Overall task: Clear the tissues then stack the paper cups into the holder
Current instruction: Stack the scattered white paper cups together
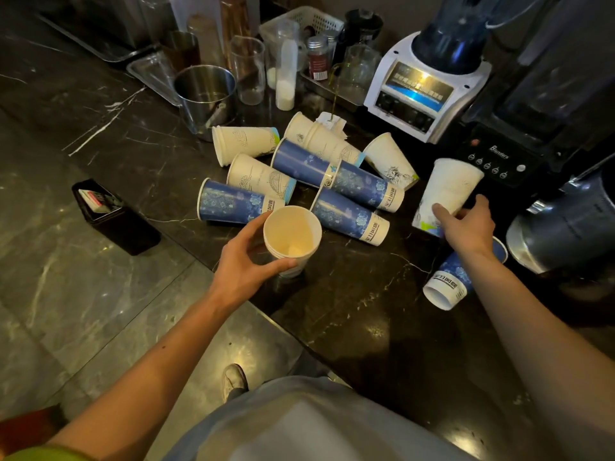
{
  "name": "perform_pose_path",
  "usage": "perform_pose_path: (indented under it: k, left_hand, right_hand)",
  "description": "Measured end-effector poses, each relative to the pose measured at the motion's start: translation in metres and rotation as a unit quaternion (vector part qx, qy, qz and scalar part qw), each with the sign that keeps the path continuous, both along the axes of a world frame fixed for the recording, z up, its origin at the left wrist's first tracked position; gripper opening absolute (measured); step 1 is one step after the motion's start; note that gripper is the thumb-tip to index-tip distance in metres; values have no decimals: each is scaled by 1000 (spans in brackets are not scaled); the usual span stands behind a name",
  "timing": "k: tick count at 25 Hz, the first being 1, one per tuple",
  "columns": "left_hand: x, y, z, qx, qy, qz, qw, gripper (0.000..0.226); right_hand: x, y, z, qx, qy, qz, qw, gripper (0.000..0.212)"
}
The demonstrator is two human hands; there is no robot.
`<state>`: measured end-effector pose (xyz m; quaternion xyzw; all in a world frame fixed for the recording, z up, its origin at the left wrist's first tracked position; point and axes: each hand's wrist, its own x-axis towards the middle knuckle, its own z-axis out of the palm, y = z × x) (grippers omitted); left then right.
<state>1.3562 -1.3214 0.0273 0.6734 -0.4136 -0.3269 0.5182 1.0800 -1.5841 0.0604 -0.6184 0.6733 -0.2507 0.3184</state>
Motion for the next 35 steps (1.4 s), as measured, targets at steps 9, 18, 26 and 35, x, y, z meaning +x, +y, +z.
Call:
perform_pose_path:
  k: [9,18,26,35]
  left_hand:
    - [5,-6,1,0,-5,-37,999,91]
    - [8,-4,10,3,-3,-64,998,98]
    - [9,-5,12,-4,-16,-70,997,84]
    - [16,-11,6,-12,-5,-52,999,88]
  right_hand:
    - [81,117,73,-48,-238,293,925,79]
    - [104,141,36,13,-190,396,898,81]
    - [107,142,22,-30,-136,412,901,82]
    - [99,128,25,-11,-125,439,890,64]
